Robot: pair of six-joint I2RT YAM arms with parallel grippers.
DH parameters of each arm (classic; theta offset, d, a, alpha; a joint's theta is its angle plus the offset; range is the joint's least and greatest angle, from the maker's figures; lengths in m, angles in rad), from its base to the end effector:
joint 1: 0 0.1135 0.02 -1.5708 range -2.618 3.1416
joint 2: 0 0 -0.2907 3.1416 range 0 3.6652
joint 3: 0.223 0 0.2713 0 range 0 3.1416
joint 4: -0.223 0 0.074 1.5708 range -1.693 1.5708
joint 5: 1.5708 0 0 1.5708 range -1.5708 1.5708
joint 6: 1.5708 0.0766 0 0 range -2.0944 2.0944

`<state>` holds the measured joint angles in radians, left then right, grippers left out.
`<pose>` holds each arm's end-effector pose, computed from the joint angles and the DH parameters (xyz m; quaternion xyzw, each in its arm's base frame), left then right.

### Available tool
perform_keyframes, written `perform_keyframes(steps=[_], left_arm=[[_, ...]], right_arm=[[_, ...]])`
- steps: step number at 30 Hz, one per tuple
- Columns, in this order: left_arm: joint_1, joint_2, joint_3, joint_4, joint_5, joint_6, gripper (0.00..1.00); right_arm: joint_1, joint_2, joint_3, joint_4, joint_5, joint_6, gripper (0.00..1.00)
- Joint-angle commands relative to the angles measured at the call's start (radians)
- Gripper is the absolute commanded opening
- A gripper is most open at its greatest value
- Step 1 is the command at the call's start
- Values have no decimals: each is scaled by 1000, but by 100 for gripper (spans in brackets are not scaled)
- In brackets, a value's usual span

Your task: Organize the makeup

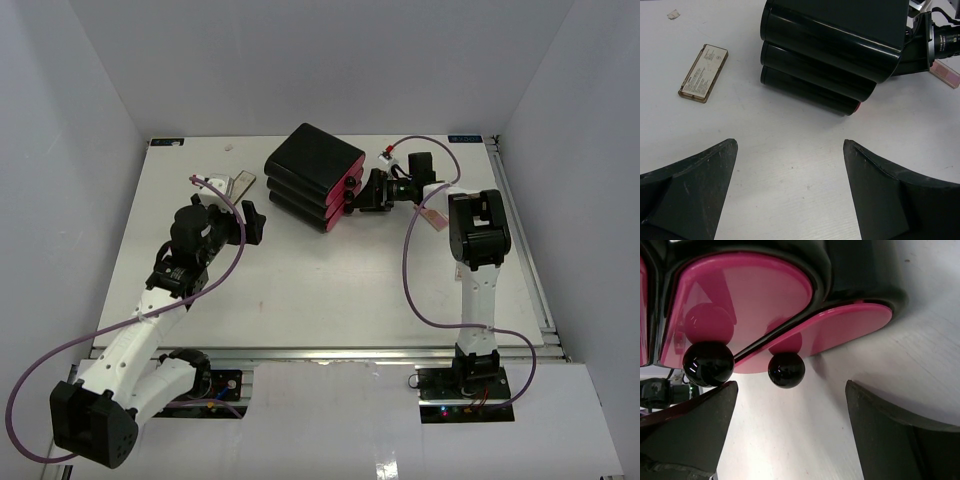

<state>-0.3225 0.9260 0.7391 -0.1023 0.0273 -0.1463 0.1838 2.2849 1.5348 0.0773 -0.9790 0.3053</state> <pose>0.2466 -0.0846 0.3127 0.0787 0.7977 -0.1495 0.5789 0.5155 0.1605 0.1240 -0.1554 0.8060 0.5037 0.2691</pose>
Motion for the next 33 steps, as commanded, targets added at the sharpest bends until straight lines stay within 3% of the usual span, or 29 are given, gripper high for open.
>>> perform_keyframes(steps=[1,11,23,33], left_arm=[[7,-4,-7,18,-2,7,98],[11,8,-9,19,0,5,98],[20,20,-10,20,4,7,98],[30,19,-10,21,8,4,98]], right_arm=[[21,48,49,57,-24,61,88],[39,81,59,112,-29,129,69],[42,87,-1,230,0,227,30],[-30,-64,-234,207,-21,149,26]])
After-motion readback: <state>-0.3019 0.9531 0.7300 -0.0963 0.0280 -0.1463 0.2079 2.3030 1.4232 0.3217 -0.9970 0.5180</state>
